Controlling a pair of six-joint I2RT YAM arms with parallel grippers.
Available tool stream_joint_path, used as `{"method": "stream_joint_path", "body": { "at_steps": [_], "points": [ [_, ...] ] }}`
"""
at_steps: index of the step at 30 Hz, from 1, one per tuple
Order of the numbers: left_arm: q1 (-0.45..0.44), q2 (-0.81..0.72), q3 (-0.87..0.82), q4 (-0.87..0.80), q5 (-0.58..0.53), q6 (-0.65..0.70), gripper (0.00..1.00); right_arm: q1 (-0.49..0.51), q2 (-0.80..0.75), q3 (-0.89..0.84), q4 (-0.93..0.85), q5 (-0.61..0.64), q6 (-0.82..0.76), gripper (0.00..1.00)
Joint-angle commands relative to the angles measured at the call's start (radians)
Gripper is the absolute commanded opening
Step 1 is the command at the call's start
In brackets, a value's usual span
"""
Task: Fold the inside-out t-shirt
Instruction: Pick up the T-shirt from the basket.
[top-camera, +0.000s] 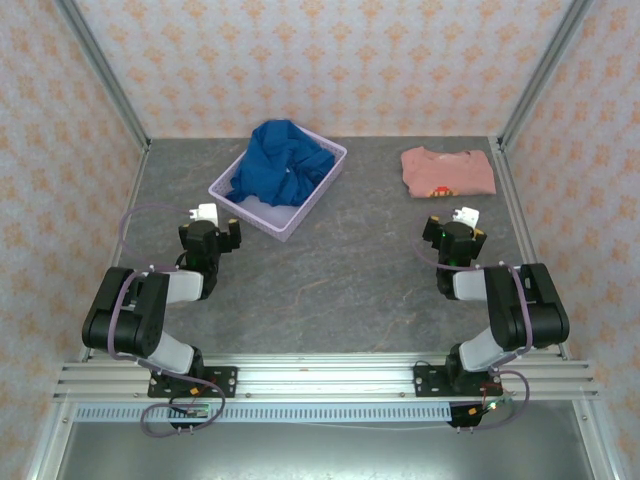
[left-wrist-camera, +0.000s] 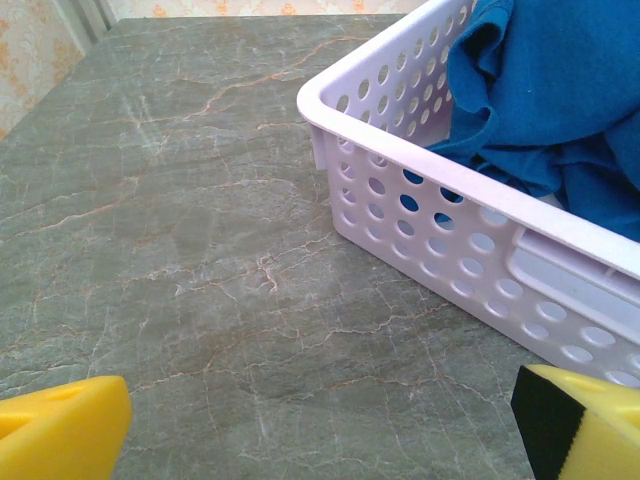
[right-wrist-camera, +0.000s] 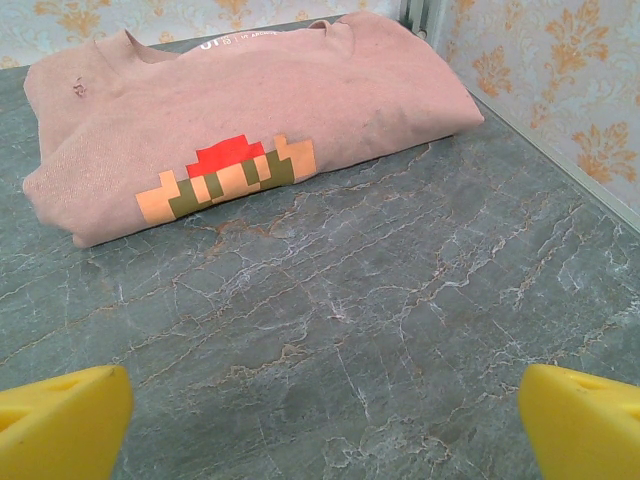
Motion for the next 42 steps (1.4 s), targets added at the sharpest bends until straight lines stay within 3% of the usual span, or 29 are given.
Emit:
{"method": "stream_joint_path", "body": {
  "at_steps": [1, 10, 12, 13, 15, 19, 21, 22, 24, 27, 29, 32, 36, 42],
  "points": [
    [0.015, -0.009, 0.018, 0.007, 0.012, 0.012, 1.0, -0.008, -0.001, 0.016, 0.013, -0.01, 0.015, 0.99],
    [0.016, -0.01, 0.018, 0.007, 0.015, 0.01, 1.0, -0.009, -0.002, 0.015, 0.013, -0.014, 0.017, 0.99],
    [0.017, -0.028, 0.029, -0.02, -0.008, 0.002, 1.0, -0.006, -0.02, 0.016, 0.003, 0.038, 0.032, 0.99],
    [0.016, -0.062, 0.049, -0.086, -0.036, -0.011, 1.0, -0.008, -0.048, 0.022, -0.038, 0.055, 0.049, 0.99],
    [0.018, -0.156, 0.159, -0.373, -0.141, -0.08, 1.0, -0.006, -0.08, 0.008, -0.029, 0.085, 0.049, 0.99],
    [0.018, -0.304, 0.242, -0.651, -0.256, -0.307, 1.0, -0.012, -0.28, 0.099, -0.385, 0.315, 0.22, 0.99],
    [0.017, -0.361, 0.254, -0.726, -0.197, -0.427, 1.0, -0.02, -0.391, 0.13, -0.524, 0.357, 0.323, 0.99],
    [0.015, -0.377, 0.256, -0.724, -0.104, -0.456, 1.0, -0.02, -0.441, 0.144, -0.591, 0.348, 0.381, 0.99],
    [-0.011, -0.366, 0.27, -0.694, 0.055, -0.493, 1.0, -0.014, -0.499, 0.157, -0.625, 0.194, 0.413, 0.98],
    [-0.122, -0.26, 0.391, -0.752, 0.136, -0.431, 1.0, 0.108, -0.486, 0.21, -0.614, -0.02, 0.317, 0.96],
    [-0.168, -0.124, 0.542, -0.868, 0.135, -0.367, 1.0, 0.251, -0.403, 0.315, -0.714, -0.053, 0.222, 0.96],
    [-0.171, 0.114, 0.793, -1.063, 0.09, -0.333, 1.0, 0.369, -0.288, 0.41, -0.795, -0.045, 0.198, 0.95],
    [-0.167, 0.391, 1.08, -1.176, 0.03, -0.291, 1.0, 0.415, -0.241, 0.402, -0.737, -0.079, 0.247, 0.96],
    [-0.157, 0.795, 1.575, -1.401, 0.08, -0.281, 1.0, 0.422, -0.221, 0.393, -0.736, -0.104, 0.284, 0.96]
  ]
}}
